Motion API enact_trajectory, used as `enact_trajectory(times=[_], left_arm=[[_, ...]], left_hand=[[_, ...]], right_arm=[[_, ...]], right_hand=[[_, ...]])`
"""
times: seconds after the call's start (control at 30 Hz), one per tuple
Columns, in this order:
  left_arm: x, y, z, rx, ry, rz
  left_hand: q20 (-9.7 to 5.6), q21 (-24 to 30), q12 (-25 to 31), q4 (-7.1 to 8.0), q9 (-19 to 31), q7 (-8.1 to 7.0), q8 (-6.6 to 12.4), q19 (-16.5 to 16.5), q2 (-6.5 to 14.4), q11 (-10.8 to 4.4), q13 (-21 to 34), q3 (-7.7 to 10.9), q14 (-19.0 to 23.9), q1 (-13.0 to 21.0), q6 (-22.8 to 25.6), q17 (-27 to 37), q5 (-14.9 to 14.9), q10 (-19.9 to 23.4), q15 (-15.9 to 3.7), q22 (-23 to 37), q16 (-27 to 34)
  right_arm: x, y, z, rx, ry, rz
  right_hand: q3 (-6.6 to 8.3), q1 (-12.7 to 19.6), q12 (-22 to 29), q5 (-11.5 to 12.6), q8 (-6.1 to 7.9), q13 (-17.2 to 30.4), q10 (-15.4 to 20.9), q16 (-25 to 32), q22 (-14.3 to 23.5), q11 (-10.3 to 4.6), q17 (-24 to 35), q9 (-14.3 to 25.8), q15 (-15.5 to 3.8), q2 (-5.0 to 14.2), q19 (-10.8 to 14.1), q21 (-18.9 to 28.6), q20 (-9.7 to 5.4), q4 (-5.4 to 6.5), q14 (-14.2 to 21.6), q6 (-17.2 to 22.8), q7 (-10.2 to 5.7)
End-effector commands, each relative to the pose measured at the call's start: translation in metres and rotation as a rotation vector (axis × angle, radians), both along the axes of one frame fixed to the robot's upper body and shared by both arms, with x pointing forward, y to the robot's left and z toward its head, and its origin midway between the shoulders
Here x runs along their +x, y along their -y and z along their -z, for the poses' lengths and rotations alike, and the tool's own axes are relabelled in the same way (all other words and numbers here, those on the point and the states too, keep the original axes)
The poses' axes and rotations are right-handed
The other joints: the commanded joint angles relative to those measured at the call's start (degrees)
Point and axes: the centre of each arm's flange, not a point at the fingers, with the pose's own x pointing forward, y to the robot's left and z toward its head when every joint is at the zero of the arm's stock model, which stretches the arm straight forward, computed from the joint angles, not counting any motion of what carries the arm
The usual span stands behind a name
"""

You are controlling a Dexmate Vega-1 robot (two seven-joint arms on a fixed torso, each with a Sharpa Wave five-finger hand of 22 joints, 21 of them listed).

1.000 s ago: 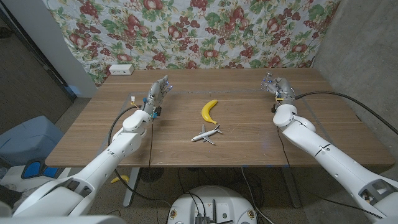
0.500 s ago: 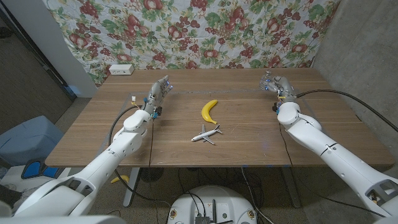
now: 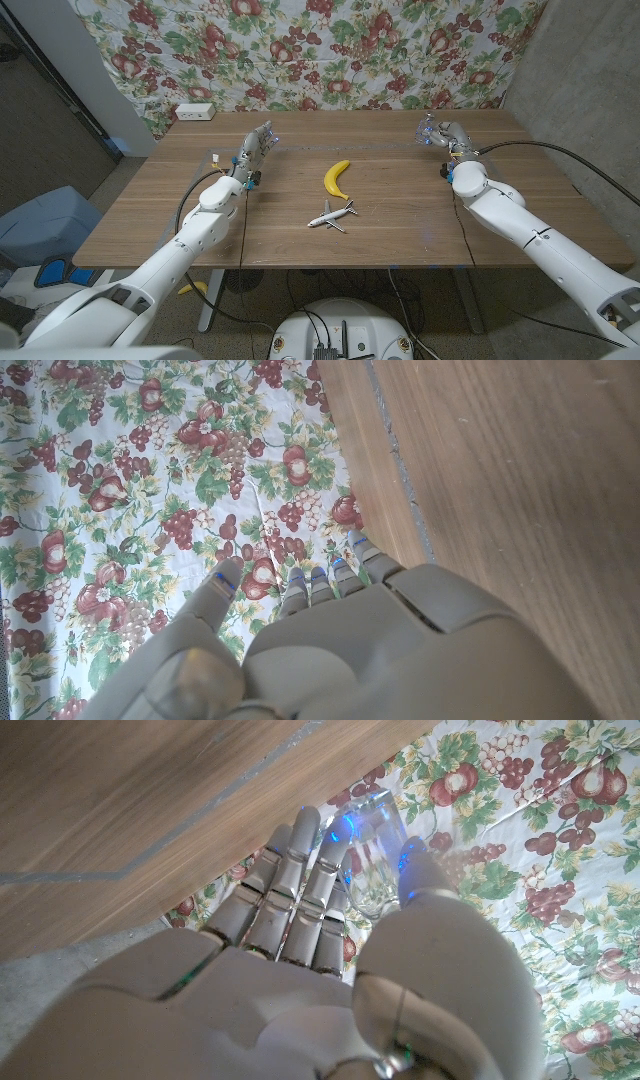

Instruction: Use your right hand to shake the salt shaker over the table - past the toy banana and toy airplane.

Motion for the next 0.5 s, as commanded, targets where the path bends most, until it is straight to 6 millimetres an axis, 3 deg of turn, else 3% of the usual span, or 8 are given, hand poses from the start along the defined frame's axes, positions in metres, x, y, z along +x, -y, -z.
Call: enact_trajectory(times=[0.03,0.5], left_arm=[[-0.003,0.002,0.002,0.0,0.001,-0.001],[-0.004,0.003,0.001,0.002,0.003,0.0]], left_hand=[[-0.06,-0.12,0.13,-0.4,0.19,0.01,0.17,0.33,3.75,-0.09,0.22,0.18,0.03,-0.21,0.45,0.18,0.24,0.36,-2.02,0.24,0.27],[-0.05,-0.13,0.12,-0.49,0.2,0.01,0.19,0.33,3.72,-0.18,0.22,0.16,0.02,-0.17,0.49,0.16,0.24,0.34,-1.99,0.24,0.25]], right_arm=[[-0.001,0.007,0.001,0.067,0.02,-0.093],[0.007,0.025,0.02,0.331,0.107,-0.252]], right_hand=[[1.01,5.88,0.26,0.43,0.19,0.18,2.16,-0.13,0.28,-3.48,0.46,0.35,-7.31,5.13,-0.21,0.66,-2.41,1.1,0.66,13.79,-2.79],[1.02,5.85,0.3,0.47,0.14,0.14,2.14,-0.85,0.31,-3.59,1.2,0.33,-7.2,5.14,-0.54,1.31,-2.43,1.2,0.77,13.86,-2.67]])
